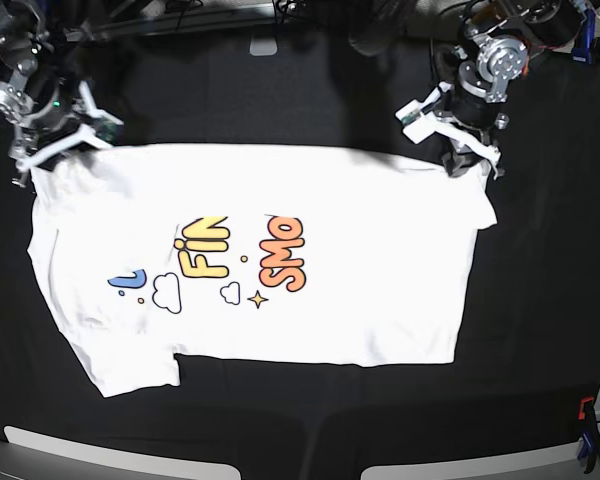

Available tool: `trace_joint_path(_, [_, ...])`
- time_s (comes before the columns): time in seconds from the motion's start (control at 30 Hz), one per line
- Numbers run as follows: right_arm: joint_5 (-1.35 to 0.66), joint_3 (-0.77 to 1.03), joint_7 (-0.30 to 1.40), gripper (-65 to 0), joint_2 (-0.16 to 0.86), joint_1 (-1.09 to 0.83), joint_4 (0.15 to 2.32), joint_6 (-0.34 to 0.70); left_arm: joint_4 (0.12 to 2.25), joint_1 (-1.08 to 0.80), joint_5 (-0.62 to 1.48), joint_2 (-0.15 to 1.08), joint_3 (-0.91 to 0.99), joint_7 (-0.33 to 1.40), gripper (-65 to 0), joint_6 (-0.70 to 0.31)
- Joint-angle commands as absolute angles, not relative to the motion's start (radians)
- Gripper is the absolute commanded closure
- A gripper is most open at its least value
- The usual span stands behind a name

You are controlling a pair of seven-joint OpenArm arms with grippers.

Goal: Layout the t-shirt on the table in an organized manner, then fold the t-shirt properly
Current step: 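Move both grippers to the collar-side corners and grasp them, then pull the held collar corners away from the hem with both grippers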

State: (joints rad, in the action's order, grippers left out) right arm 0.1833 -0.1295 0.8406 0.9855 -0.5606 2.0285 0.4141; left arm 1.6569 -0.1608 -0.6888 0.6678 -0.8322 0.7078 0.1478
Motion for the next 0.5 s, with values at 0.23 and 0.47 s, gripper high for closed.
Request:
trace_joint_path(0.23, [0.303,-0.118,0.647,-34.2,1.005,-0.549,1.885,0.331,1.668,-0.163,-0.688,0.680,-0.832,0.719,0.0,0.138])
trace_joint_path(0.47, [0.337,-0.118,0.614,-29.4,1.006,-0.548,1.842,0.274,1.668,-0.163,-0.688,0.680,-0.832,0.719,0.0,0.138])
